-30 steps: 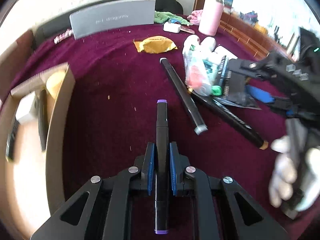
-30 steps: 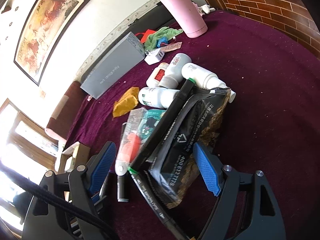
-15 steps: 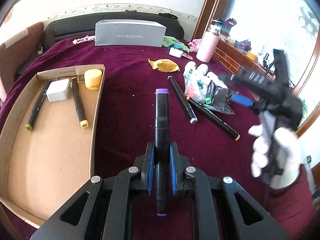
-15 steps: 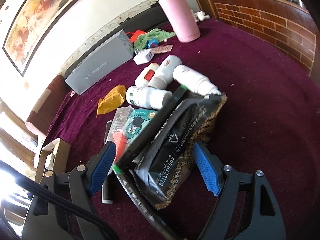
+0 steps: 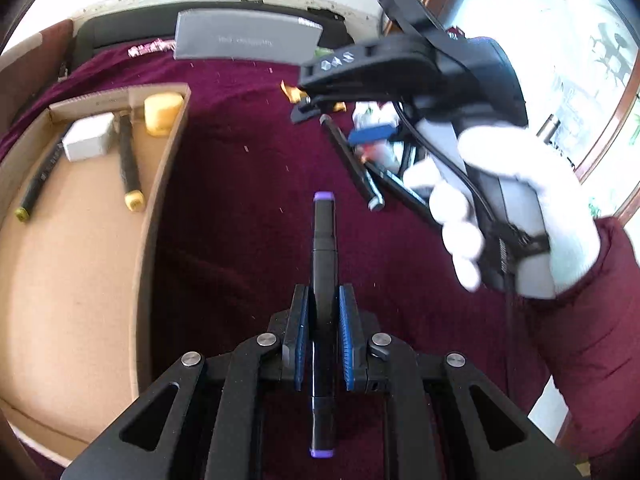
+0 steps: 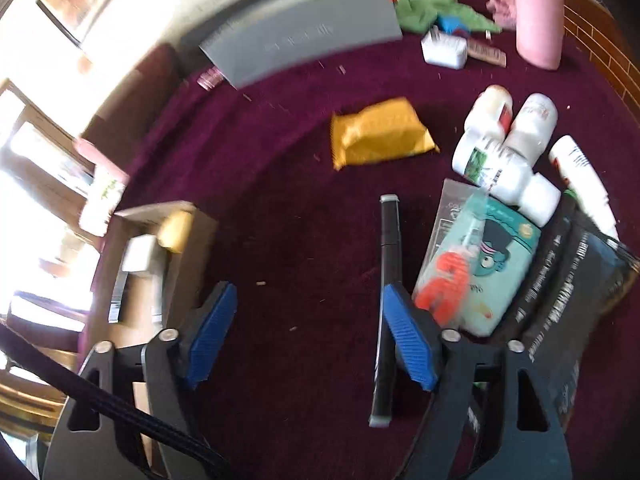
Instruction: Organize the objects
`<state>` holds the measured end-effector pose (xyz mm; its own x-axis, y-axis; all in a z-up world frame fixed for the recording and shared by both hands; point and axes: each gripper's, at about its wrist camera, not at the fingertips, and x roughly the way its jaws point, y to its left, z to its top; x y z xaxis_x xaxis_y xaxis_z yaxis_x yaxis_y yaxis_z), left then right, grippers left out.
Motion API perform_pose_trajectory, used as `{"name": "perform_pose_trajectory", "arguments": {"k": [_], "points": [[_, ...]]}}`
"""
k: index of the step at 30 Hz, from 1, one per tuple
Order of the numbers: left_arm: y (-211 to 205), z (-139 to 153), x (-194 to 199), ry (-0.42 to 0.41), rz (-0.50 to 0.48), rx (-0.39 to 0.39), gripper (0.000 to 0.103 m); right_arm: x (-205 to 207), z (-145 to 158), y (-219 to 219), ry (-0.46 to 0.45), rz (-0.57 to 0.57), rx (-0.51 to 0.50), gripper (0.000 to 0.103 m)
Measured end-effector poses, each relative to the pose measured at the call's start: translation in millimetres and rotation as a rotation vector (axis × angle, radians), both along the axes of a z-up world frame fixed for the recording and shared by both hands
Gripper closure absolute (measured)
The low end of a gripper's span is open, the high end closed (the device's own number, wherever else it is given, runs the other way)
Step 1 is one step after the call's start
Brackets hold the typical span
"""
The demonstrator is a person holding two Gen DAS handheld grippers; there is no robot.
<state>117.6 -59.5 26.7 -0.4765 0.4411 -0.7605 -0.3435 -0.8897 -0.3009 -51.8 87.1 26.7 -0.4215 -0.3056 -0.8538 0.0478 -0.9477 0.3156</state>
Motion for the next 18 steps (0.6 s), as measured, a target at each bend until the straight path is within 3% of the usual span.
{"name": "perform_pose_trajectory", "arguments": {"k": [2, 7, 11, 16, 18], "points": [[3.8, -5.7, -1.5, -0.016, -0.013, -0.005, 0.092, -1.5, -1.3, -2.9, 0.016, -0.026, 0.103, 0.035], [9.5, -8.9, -4.9, -0.024, -0.024, -0.010, 0.092, -3.4, -6.4, -5.5, 0.017, -0.010, 0.176, 0.038], [15.9, -8.3, -4.8, -0.002, -0.027, -0.057, 0.091, -7.6, -10.1, -17.0, 0.012, 0.010, 0.265, 0.046], [19.0, -9.6, -3.0, 0.013, -0.023, -0.077, 0.091, -1.3, -14.1, -36.0, 0.017, 0.061, 0.348, 0.060], [18.1, -9.9, -2.1, 0.014, -0.019, -0.071, 0.091, 1.6, -12.8, -36.9, 0.005, 0.067, 0.339, 0.074]]}}
